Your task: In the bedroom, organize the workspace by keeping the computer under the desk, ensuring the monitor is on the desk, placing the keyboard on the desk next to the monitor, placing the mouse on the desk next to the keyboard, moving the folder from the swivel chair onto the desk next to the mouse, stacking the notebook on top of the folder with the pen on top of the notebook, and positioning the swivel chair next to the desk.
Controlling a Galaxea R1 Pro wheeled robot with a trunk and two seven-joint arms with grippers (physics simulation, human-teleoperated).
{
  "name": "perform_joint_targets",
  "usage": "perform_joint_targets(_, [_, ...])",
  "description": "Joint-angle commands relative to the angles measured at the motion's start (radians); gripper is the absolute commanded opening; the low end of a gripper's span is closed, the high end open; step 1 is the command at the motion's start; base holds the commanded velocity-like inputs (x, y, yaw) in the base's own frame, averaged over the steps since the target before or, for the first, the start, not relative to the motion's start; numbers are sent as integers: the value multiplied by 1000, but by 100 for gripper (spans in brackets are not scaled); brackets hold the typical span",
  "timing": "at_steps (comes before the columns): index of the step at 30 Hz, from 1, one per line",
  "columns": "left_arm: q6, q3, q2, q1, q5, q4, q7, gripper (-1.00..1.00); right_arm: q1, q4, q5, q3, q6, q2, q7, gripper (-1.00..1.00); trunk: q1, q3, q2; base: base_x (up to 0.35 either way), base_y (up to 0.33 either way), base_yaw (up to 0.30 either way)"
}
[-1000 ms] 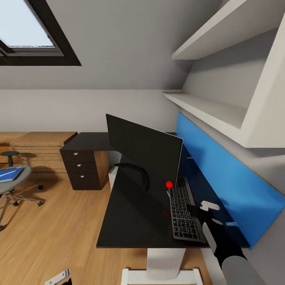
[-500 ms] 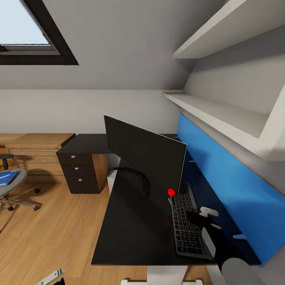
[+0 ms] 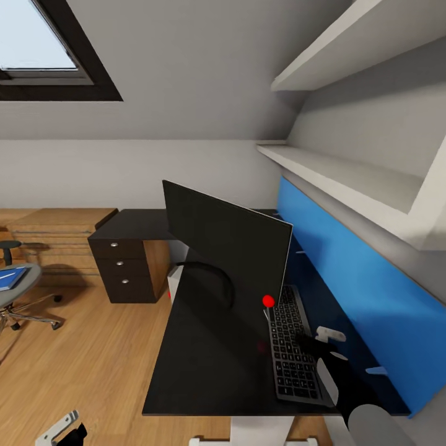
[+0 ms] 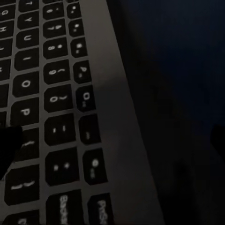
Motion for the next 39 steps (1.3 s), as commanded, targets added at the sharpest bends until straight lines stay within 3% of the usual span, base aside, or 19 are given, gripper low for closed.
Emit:
perform_joint_targets(1, [10,0,1,-1,10,-1,2,100,0,-1,-1,1,6,0,-3,100,4,-4,-8,0,0,0])
perform_joint_targets(7, [32,4,0,-1,9,-3,2,100,0,0,5,1,6,-1,-3,100,27,-23,-50,0,0,0])
perform_joint_targets(24, [28,-2,-2,-1,-3,1,-6,100,0,-2,5,4,6,-2,-2,100,27,-23,-50,95,0,0])
perform_joint_targets(29, [27,-2,-4,-1,-61,2,-5,100,0,-1,5,4,6,-2,-2,100,27,-23,-50,127,0,0])
perform_joint_targets(34, [28,1,-4,-1,-73,0,-3,100,0,-2,5,4,7,-3,0,100,27,-23,-50,22,0,0])
perform_joint_targets(39, [27,2,-4,-1,-75,-1,-3,100,0,-10,3,5,7,-3,4,100,46,-39,-85,1,0,0])
